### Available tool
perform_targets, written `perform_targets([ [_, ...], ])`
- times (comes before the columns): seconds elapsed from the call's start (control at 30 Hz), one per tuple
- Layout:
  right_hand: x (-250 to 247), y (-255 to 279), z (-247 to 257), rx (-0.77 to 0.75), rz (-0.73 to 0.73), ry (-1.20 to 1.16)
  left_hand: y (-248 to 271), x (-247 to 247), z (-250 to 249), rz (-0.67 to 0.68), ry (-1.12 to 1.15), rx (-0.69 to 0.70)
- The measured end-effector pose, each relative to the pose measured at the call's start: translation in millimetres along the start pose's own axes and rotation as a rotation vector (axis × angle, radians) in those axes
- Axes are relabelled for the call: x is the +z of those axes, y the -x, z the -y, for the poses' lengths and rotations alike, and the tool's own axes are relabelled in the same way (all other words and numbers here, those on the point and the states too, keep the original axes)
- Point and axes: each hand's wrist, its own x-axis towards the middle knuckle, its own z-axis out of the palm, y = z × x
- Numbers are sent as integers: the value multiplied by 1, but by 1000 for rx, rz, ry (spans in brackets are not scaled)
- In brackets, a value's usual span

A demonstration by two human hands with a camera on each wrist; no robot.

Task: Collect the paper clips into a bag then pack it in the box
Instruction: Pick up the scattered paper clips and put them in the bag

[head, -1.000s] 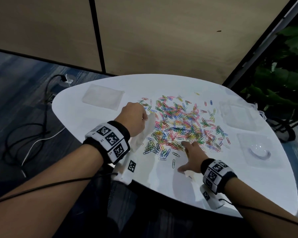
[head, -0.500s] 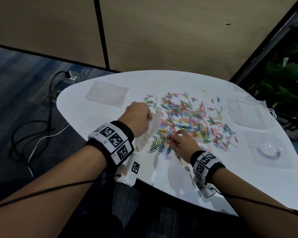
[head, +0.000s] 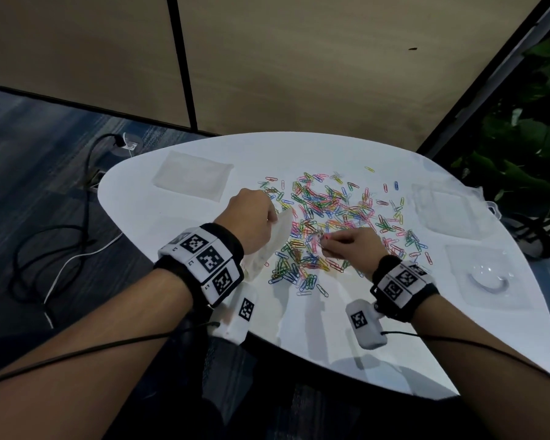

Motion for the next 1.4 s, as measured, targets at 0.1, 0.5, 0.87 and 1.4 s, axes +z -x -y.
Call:
perform_targets([
  [0.1,4,11,34,-36,140,-329,-1,2,-1,5,13,0],
  [0.5,50,30,49,-225,45,188,3,9,-13,17,-10,31],
  [0.87,64,37,60,-445,75,720,4,12,-9,3,11,77],
  [1.4,15,22,44,-288,28,539,1,0,0,-23,47,14],
])
